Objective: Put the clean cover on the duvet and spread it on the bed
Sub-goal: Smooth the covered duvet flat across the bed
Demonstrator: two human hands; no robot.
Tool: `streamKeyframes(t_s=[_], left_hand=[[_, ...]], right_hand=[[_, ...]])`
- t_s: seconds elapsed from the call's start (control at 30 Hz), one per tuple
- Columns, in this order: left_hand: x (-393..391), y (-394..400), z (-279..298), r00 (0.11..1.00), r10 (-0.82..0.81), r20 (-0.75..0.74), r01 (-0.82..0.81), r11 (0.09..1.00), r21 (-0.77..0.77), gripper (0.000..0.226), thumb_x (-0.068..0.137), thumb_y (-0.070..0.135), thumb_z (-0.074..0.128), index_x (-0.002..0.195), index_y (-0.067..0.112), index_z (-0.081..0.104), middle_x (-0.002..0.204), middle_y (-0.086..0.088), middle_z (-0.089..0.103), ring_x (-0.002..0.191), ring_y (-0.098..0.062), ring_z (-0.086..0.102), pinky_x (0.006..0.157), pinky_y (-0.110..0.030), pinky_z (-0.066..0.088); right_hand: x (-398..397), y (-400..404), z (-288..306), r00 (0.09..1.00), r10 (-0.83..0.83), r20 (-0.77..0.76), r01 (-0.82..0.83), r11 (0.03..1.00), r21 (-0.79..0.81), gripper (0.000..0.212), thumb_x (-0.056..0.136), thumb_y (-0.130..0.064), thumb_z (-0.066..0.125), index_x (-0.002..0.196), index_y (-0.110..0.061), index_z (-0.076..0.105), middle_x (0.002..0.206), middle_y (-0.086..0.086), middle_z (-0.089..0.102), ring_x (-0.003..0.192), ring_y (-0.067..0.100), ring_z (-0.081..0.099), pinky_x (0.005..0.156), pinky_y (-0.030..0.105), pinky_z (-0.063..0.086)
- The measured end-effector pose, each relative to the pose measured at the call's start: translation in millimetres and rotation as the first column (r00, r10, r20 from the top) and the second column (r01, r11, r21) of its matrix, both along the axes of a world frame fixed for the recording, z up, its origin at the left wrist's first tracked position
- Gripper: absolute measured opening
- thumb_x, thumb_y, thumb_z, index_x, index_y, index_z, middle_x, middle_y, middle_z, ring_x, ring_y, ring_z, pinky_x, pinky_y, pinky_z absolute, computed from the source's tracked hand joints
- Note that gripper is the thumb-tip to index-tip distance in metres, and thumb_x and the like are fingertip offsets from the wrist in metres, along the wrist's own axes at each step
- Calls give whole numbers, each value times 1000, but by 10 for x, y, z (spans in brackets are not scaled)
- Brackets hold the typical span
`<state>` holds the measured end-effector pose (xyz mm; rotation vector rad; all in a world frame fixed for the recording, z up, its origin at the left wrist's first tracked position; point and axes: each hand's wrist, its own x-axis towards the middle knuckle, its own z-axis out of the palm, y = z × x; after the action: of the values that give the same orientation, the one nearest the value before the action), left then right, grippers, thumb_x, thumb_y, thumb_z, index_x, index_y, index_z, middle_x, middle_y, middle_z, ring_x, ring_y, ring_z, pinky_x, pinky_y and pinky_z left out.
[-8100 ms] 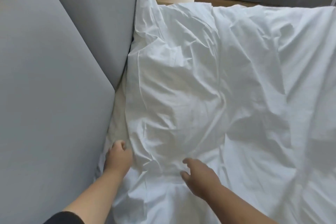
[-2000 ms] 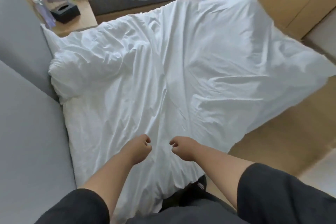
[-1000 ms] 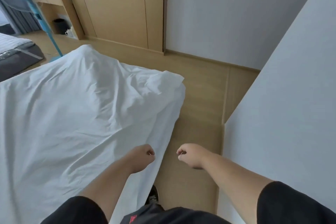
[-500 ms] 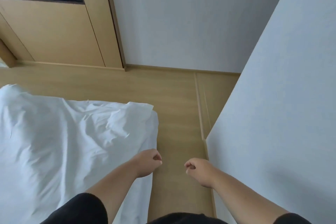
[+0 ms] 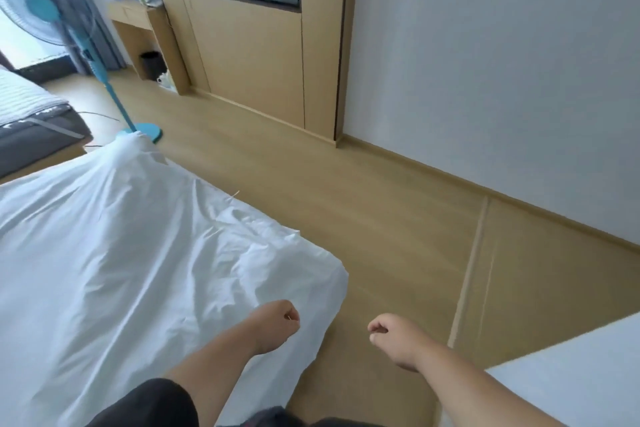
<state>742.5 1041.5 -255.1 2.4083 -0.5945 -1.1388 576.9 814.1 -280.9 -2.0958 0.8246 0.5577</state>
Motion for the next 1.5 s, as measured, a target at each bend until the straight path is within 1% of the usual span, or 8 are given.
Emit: streamKeyframes(t_s=[0.4,0.67,0.9,1.07,1.17,1.3,1.4,1.5], left_hand=[[700,-214,-766,912,390,-126,-384,921,66,12,90,30,52,95,26,62,97,7,67,91,-14,63,80,-30,52],[1517,-568,-1107,865,445,-230,-417,894,161,52,94,31,55,143,25,39,114,-1,63,94,-18,65,79,-31,53],[2046,-824,-1273,801,543,-252,-505,839,204,32,94,31,52,125,27,54,105,3,65,93,-14,68,77,-31,57],[1895,-805,-1519,715,647,-265,-556,756,346,33,96,33,52,128,26,54,116,0,63,101,-19,65,93,-38,53],[1626,-763,-1628,592,773,-228,-653,626,427,31,95,34,53,126,26,55,118,0,62,101,-19,65,88,-35,52],[1226,-971,-1607,348,900,-264,-763,435,478,20,94,32,55,113,30,56,105,4,67,88,-11,69,83,-33,54],[1115,-1196,-1501,19,958,-285,-895,143,422,15,96,26,54,109,23,61,98,-2,70,77,-14,68,76,-32,53],[1143,-1417,-1370,-357,850,-387,-911,-225,346,34,101,42,53,120,14,59,106,-5,68,84,-18,69,76,-35,56]], right_hand=[[1794,-598,-560,970,234,-67,-225,967,121,62,95,-28,57,152,-32,35,119,-13,50,100,6,57,72,22,44],[2660,-1054,-585,951,249,-186,-233,967,101,52,94,-27,58,145,-27,47,109,-9,59,94,11,60,71,24,44],[3440,-1053,-1057,862,413,-294,-386,910,148,53,94,-30,57,146,-23,49,128,-3,57,112,18,55,97,31,44],[3949,-684,-1800,839,480,-255,-403,865,299,93,81,-53,75,156,-26,27,151,3,43,135,26,47,111,41,41],[4131,-398,-2104,851,463,-248,-349,851,392,112,72,-54,82,156,-32,12,148,4,39,132,29,48,107,41,42],[4338,-309,-2254,833,508,-220,-415,835,360,58,91,-32,64,141,-20,38,117,2,58,99,26,57,83,35,49],[4498,-416,-1912,799,586,-132,-487,761,430,23,91,-23,52,112,-25,59,103,-1,64,94,25,62,71,33,50],[4576,-680,-1297,824,564,-52,-454,713,535,25,83,-23,52,100,-36,65,101,-4,73,94,22,71,79,40,62]])
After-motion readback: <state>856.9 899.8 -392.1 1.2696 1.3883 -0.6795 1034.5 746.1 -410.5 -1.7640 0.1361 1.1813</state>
